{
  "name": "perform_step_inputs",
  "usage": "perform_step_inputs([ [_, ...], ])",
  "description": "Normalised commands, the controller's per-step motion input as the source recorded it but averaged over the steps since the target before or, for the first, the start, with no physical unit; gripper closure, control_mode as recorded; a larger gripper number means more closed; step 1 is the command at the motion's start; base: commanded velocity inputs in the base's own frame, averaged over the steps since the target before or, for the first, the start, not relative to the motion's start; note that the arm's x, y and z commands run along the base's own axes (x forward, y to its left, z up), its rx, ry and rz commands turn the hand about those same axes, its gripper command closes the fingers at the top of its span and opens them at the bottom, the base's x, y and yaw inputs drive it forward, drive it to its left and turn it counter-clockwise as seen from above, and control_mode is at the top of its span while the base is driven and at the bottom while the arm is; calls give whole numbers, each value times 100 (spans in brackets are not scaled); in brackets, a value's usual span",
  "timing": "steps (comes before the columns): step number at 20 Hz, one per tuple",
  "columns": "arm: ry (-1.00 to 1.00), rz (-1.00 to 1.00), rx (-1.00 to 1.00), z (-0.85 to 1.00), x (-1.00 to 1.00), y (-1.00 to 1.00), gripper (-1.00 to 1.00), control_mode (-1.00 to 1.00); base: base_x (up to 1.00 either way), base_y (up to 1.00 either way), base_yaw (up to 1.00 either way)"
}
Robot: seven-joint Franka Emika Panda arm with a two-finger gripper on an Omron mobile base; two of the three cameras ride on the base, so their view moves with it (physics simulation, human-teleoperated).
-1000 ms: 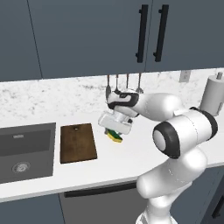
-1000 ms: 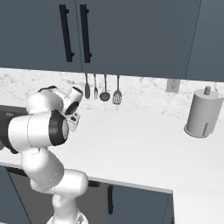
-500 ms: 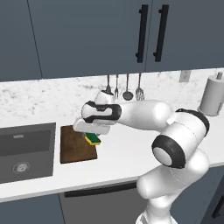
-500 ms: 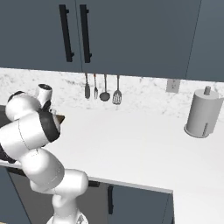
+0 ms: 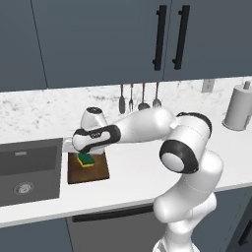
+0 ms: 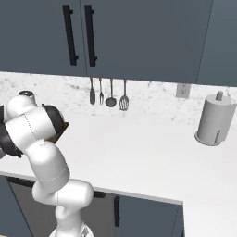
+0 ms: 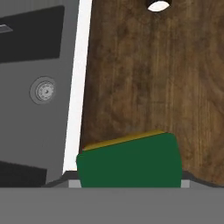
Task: Pick up the sponge from the counter and clean the cutting board by briefly scrubbing or pressing down on the cutting board. Once finished, release the sponge.
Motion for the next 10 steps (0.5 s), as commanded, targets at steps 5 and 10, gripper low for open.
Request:
perform_step_inputs([
  [5,1,0,-5,0,19,31,100,-100,0,0,0],
  [10,3,-5,-6,-4,53,0,100,-100,0,0,0],
])
